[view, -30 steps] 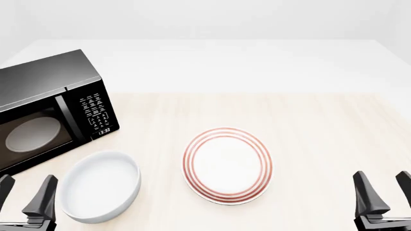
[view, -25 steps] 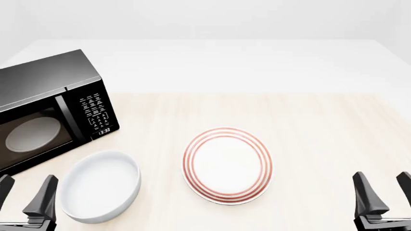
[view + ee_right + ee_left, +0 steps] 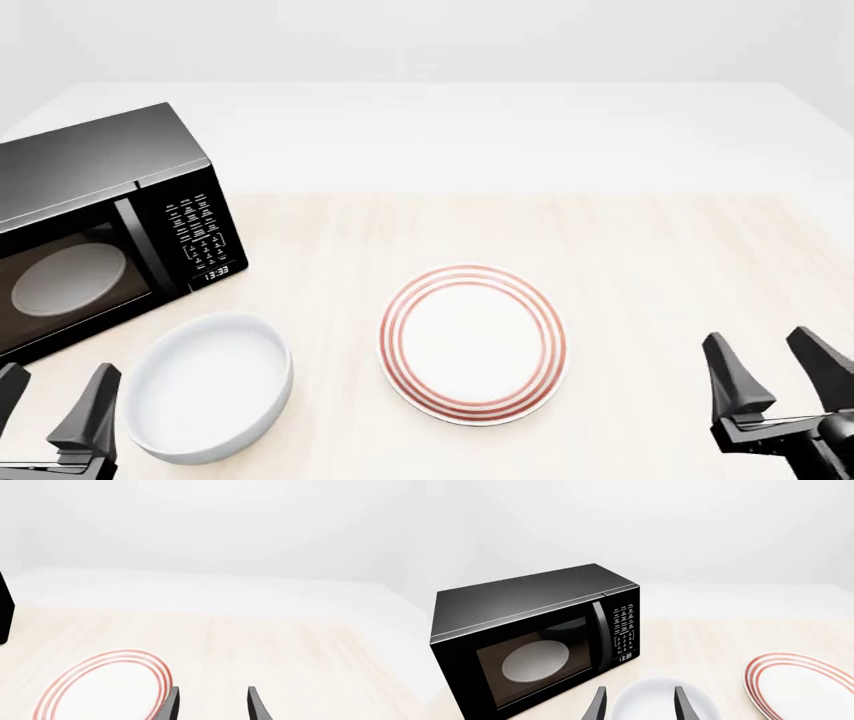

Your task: Put the white bowl to the right of the plate.

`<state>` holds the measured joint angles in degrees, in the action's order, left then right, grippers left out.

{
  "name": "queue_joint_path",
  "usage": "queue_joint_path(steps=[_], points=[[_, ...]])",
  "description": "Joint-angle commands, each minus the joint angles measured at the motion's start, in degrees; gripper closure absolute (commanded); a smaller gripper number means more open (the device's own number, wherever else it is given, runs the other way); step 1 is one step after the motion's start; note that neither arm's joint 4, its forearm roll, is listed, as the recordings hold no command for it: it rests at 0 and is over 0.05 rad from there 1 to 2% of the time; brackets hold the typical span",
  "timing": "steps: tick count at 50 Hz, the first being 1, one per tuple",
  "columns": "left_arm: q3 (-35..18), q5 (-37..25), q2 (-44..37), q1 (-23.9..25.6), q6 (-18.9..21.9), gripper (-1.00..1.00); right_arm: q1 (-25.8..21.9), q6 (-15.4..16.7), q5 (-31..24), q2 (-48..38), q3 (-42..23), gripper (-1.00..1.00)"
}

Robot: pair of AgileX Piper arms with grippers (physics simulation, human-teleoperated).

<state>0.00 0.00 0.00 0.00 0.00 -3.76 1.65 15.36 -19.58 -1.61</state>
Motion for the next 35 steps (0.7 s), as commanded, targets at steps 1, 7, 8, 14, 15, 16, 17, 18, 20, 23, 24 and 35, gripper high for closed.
queue_joint_path(steps=[1, 7, 8, 14, 15, 16, 17, 18, 20, 23, 24, 35], points=[[0.0, 0.0, 0.0, 0.0, 0.0, -1.0, -7.6, 1.8, 5.7, -15.3, -7.6, -1.0], [0.0, 0.0, 0.0, 0.0, 0.0, -1.0, -13.0, 2.6, 5.8, -25.6, -16.6, -1.0], [0.0, 0.0, 0.0, 0.0, 0.0, -1.0, -13.6, 2.7, 5.4, -26.4, -17.6, -1.0], [0.0, 0.0, 0.0, 0.0, 0.0, -1.0, -18.8, 2.7, 5.4, -35.3, -23.7, -1.0], [0.0, 0.0, 0.0, 0.0, 0.0, -1.0, -20.6, 1.8, 4.9, -37.4, -25.8, -1.0], [0.0, 0.0, 0.0, 0.0, 0.0, -1.0, -21.2, 1.6, 5.0, -38.0, -26.5, -1.0], [0.0, 0.0, 0.0, 0.0, 0.0, -1.0, -21.8, 1.3, 4.9, -38.9, -27.3, -1.0], [0.0, 0.0, 0.0, 0.0, 0.0, -1.0, -22.4, 1.7, 4.3, -41.1, -29.0, -1.0], [0.0, 0.0, 0.0, 0.0, 0.0, -1.0, -23.9, 1.6, 4.3, -42.6, -30.4, -1.0], [0.0, 0.0, 0.0, 0.0, 0.0, -1.0, -25.8, 1.5, 3.3, -46.0, -33.5, -1.0], [0.0, 0.0, 0.0, 0.0, 0.0, -1.0, -26.6, 1.3, 2.2, -48.2, -35.3, -1.0], [0.0, 0.0, 0.0, 0.0, 0.0, -1.0, -34.0, 1.3, -2.7, -57.2, -46.5, -1.0]])
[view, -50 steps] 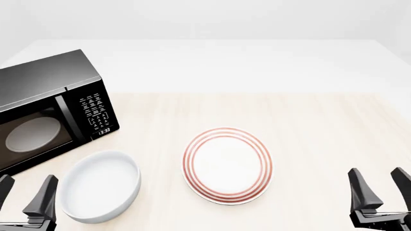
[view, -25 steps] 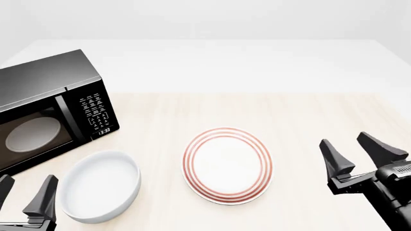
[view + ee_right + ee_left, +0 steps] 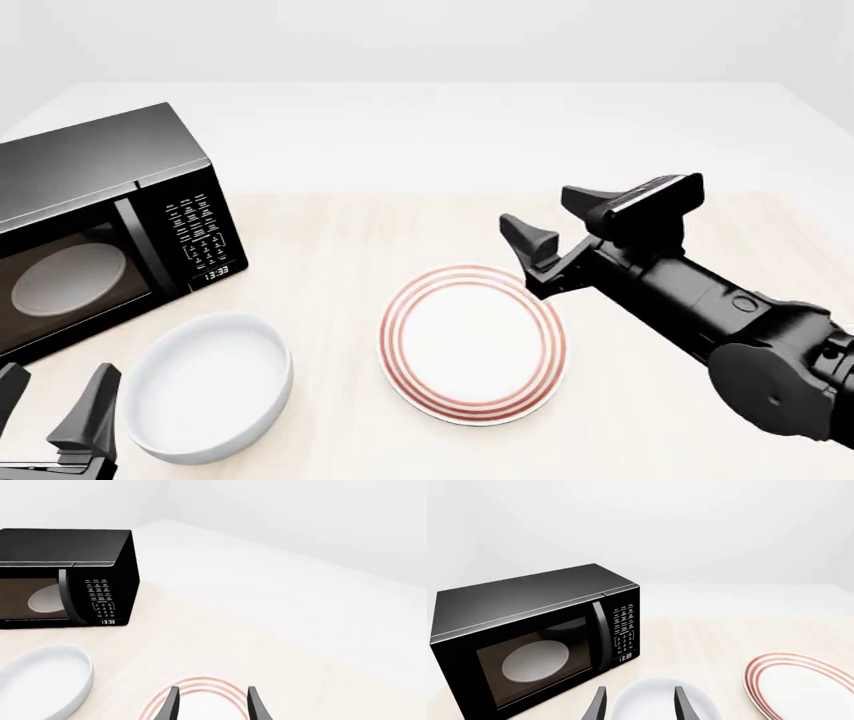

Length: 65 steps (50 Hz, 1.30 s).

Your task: Put the white bowl to the right of the plate.

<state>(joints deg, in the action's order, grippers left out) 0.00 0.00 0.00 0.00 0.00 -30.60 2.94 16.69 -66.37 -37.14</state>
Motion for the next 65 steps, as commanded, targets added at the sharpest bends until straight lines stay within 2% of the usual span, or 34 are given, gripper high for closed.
queue_joint_path(steps=[1, 9, 15, 29, 33, 35, 36, 46, 60, 61, 62, 65], points=[[0.0, 0.0, 0.0, 0.0, 0.0, -1.0, -7.6, -0.7, -4.2, -10.9, -11.6, -1.0], [0.0, 0.0, 0.0, 0.0, 0.0, -1.0, -12.4, -0.8, -9.3, -19.8, -20.4, -1.0], [0.0, 0.0, 0.0, 0.0, 0.0, -1.0, -16.3, -1.5, -11.5, -23.2, -25.3, -1.0], [0.0, 0.0, 0.0, 0.0, 0.0, -1.0, -19.9, -2.7, -15.9, -31.9, -34.1, -1.0], [0.0, 0.0, 0.0, 0.0, 0.0, -1.0, -20.7, -4.0, -17.5, -34.1, -36.8, -1.0], [0.0, 0.0, 0.0, 0.0, 0.0, -1.0, -21.3, -3.2, -18.5, -35.2, -38.2, -1.0], [0.0, 0.0, 0.0, 0.0, 0.0, -1.0, -21.8, -4.8, -19.0, -36.1, -39.3, -1.0], [0.0, 0.0, 0.0, 0.0, 0.0, -1.0, -22.3, -4.8, -21.2, -40.7, -43.6, -1.0], [0.0, 0.0, 0.0, 0.0, 0.0, -1.0, -22.5, -7.7, -22.4, -45.2, -45.5, -1.0], [0.0, 0.0, 0.0, 0.0, 0.0, -1.0, -22.5, -8.9, -22.7, -46.0, -45.8, -1.0], [0.0, 0.0, 0.0, 0.0, 0.0, -1.0, -22.4, -8.3, -22.9, -46.3, -46.1, -1.0], [0.0, 0.0, 0.0, 0.0, 0.0, -1.0, -23.1, -9.9, -23.2, -47.4, -46.5, -1.0]])
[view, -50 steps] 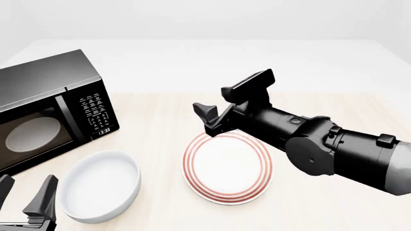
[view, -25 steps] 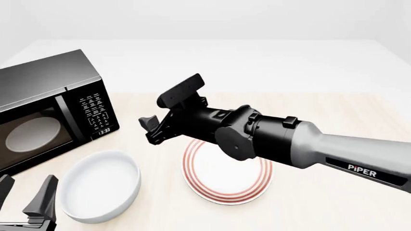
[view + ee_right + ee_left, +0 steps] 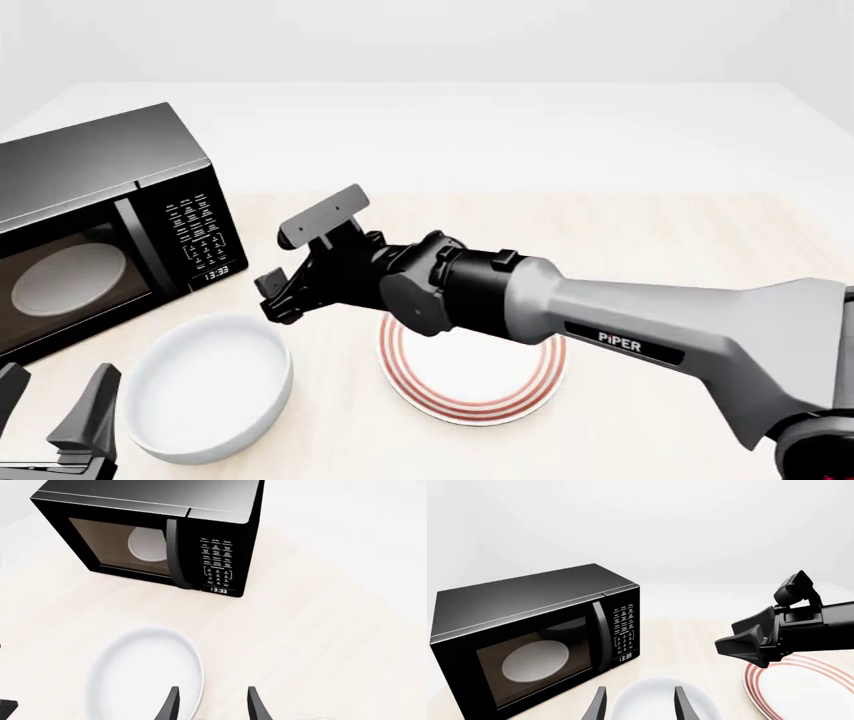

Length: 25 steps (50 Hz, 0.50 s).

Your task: Put the white bowl to the right of the plate.

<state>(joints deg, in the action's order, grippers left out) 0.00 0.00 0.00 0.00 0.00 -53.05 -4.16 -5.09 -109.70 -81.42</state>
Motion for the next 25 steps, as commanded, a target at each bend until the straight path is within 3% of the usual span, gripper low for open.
queue_joint_path(steps=[1, 25], points=[[0.0, 0.0, 0.0, 0.0, 0.0, -1.0, -0.9, -3.6, -1.3, -4.3, -2.3, -1.0], [0.0, 0.0, 0.0, 0.0, 0.0, -1.0, -1.5, -6.9, -2.3, -12.1, -6.7, -1.0]])
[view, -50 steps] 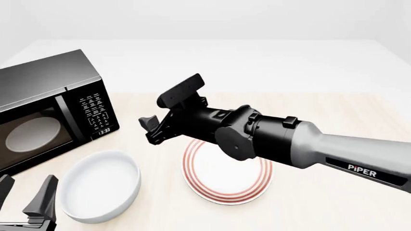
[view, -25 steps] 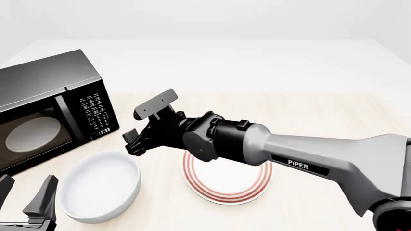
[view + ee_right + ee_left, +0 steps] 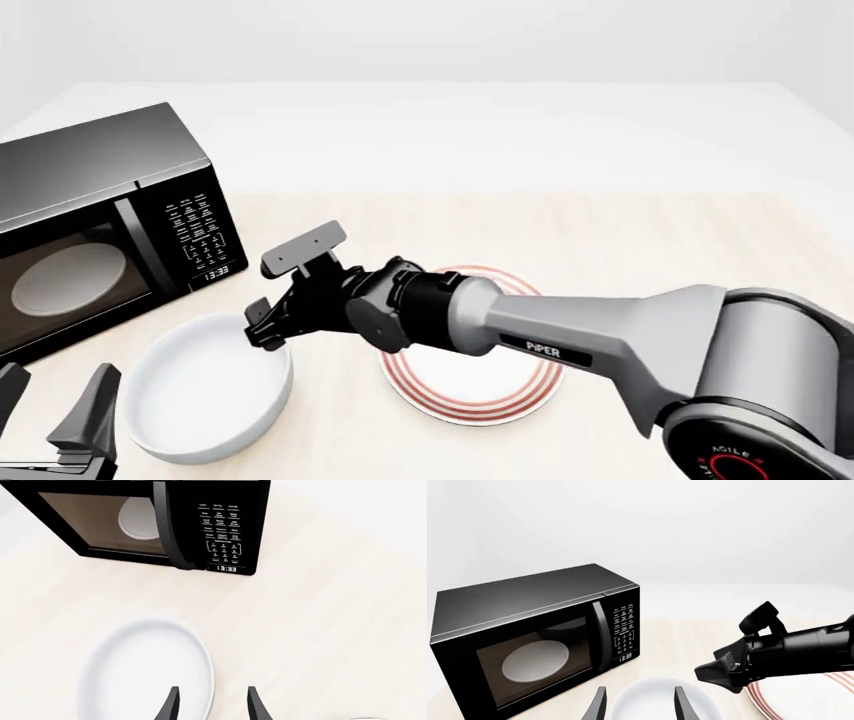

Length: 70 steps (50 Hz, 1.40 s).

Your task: Put the white bowl to the right of the plate.

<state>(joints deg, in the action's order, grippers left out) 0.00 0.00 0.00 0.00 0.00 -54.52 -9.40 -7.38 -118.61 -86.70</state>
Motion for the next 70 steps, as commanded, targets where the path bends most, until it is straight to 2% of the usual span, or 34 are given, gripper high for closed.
queue_joint_path(steps=[1, 21, 55, 64, 65, 70], points=[[0.0, 0.0, 0.0, 0.0, 0.0, -1.0, -0.1, -1.9, 0.1, -3.3, -1.4, -1.0], [0.0, 0.0, 0.0, 0.0, 0.0, -1.0, 0.2, -3.5, 1.1, -7.8, -3.7, -1.0], [0.0, 0.0, 0.0, 0.0, 0.0, -1.0, -0.9, -8.4, 3.3, -15.2, -6.7, -1.0], [0.0, 0.0, 0.0, 0.0, 0.0, -1.0, -1.5, -8.0, 3.4, -15.7, -6.6, -1.0], [0.0, 0.0, 0.0, 0.0, 0.0, -1.0, -1.3, -7.7, 3.4, -15.6, -6.7, 1.0], [0.0, 0.0, 0.0, 0.0, 0.0, -1.0, -1.3, -7.7, 3.9, -14.9, -5.7, 1.0]])
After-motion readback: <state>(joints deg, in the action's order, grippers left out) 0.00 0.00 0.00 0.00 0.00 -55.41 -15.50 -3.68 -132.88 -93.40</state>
